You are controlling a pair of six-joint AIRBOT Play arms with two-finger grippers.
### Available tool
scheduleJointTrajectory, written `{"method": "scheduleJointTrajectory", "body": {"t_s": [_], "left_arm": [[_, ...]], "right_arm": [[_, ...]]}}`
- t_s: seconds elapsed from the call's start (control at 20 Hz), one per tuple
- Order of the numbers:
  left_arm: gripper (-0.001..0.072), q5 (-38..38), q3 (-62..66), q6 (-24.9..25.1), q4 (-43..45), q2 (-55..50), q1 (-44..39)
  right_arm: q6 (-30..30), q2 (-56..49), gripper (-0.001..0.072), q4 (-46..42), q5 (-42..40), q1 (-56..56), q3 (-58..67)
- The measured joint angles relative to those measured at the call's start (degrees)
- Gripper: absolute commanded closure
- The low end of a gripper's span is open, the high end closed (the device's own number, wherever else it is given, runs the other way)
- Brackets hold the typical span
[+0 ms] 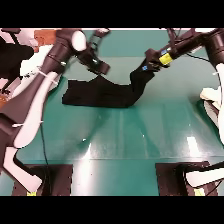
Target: Fold the shirts.
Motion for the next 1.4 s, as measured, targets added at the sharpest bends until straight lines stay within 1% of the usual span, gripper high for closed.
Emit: {"method": "scheduleJointTrajectory", "body": {"t_s": [0.1, 0.25, 0.4, 0.55, 0.6, 0.65, 0.7, 0.75, 0.95, 1.05, 1.15, 1.2, 1.35, 1.4], "left_arm": [[0.0589, -2.21, -1.57, -1.64, 3.91, 3.58, 3.28], [0.0589, -4.7, -4.13, -3.56, 7.15, 8.66, 8.41], [0.0589, -7.32, -5.16, -4.81, 8.37, 12.09, 12.24], [0.0589, -8.94, -5.55, -5.49, 8.98, 13.92, 14.19], [0.0589, -9.46, -5.7, -5.73, 8.92, 14.12, 14.45], [0.0589, -10.03, -5.79, -6.1, 8.68, 14.25, 14.69], [0.0589, -10.49, -5.75, -6.45, 8.66, 14.62, 14.84], [0.0589, -10.86, -5.75, -6.69, 8.59, 14.73, 15.02], [0.0589, -12.66, -5.84, -7.61, 7.85, 14.86, 15.21], [0.0589, -13.55, -5.81, -7.8, 7.8, 14.97, 15.28], [0.0589, -14.05, -5.84, -7.78, 7.72, 14.97, 15.28], [0.0589, -14.29, -5.84, -7.69, 7.72, 15.04, 15.28], [0.0587, -14.86, -5.9, -7.39, 7.72, 15.06, 15.28], [0.0558, -14.91, -6.1, -7.39, 7.72, 15.08, 15.32]], "right_arm": [[0.39, -0.07, 0.0697, 1.62, -4.28, 3.82, 0.0], [1.36, -1.81, 0.0697, 4.44, -12.85, 9.66, 0.02], [1.73, -6.27, 0.0695, 8.52, -21.03, 15.45, 0.02], [1.99, -12.5, 0.0691, 13.27, -29.11, 21.14, 0.0], [2.05, -14.69, 0.0661, 15.06, -31.65, 22.93, 0.0], [2.08, -16.76, 0.0491, 16.37, -33.88, 24.48, 0.0], [2.1, -18.99, 0.0306, 17.97, -36.59, 25.94, 0.0], [2.1, -21.05, 0.0265, 19.76, -39.23, 27.06, 0.0], [0.87, -28.0, 0.0266, 28.79, -51.43, 29.75, 0.02], [-0.66, -29.62, 0.0273, 31.28, -55.67, 29.57, 0.52], [-2.95, -30.25, 0.0274, 32.24, -55.28, 27.47, 2.82], [-3.76, -30.38, 0.0274, 31.36, -52.76, 25.83, 4.48], [-3.8, -27.5, 0.0273, 24.39, -42.58, 20.26, 6.36], [-3.28, -25.49, 0.0271, 20.81, -39.6, 18.03, 5.57]]}}
